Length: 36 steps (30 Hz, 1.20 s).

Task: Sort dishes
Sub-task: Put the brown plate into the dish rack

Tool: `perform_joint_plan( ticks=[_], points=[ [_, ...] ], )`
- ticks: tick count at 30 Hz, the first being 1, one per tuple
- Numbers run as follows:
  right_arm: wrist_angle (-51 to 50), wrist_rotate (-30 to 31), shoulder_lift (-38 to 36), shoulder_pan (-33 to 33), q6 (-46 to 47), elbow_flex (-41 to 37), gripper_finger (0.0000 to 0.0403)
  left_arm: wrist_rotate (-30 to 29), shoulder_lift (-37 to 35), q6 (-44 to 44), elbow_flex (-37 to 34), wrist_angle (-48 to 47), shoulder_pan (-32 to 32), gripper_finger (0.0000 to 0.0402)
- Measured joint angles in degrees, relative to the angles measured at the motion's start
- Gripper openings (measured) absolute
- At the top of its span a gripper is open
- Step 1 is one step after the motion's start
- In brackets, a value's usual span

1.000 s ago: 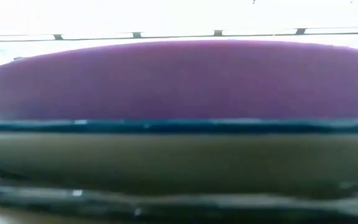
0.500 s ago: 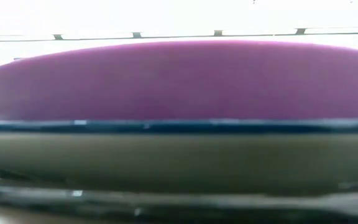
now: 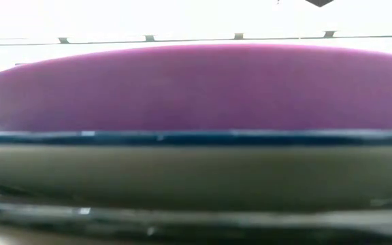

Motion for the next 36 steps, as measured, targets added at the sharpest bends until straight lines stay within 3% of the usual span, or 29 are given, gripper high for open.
perform_joint_plan(
  ticks=[9,12,18,23,30,36],
  points=[
    [0.6,3.9,0.0,-1.5,1.0,0.0,0.0002,0.0,0.0,4.9,-1.3,0.8,2.3,0.0177],
    [0.7,4.3,0.0,-2.0,2.8,0.0,0.0002,-0.4,0.0,6.4,-2.0,2.3,2.8,0.0151],
    [0.9,4.5,0.0,-2.4,3.7,0.0,0.0007,-2.7,0.0,6.6,-2.4,2.3,3.3,0.0059],
    [1.2,4.5,0.0,-2.5,6.9,0.0,0.0013,-6.0,0.1,6.9,-2.4,2.3,3.1,0.0057],
    [1.5,-0.4,-0.2,-2.5,20.6,0.0,0.0072,-12.5,0.4,8.6,-2.6,1.5,3.3,0.0042],
    [1.3,-2.4,-0.2,-2.4,28.1,0.0,0.0141,-13.7,0.4,9.9,-2.6,1.2,5.0,0.0042]
  ],
)
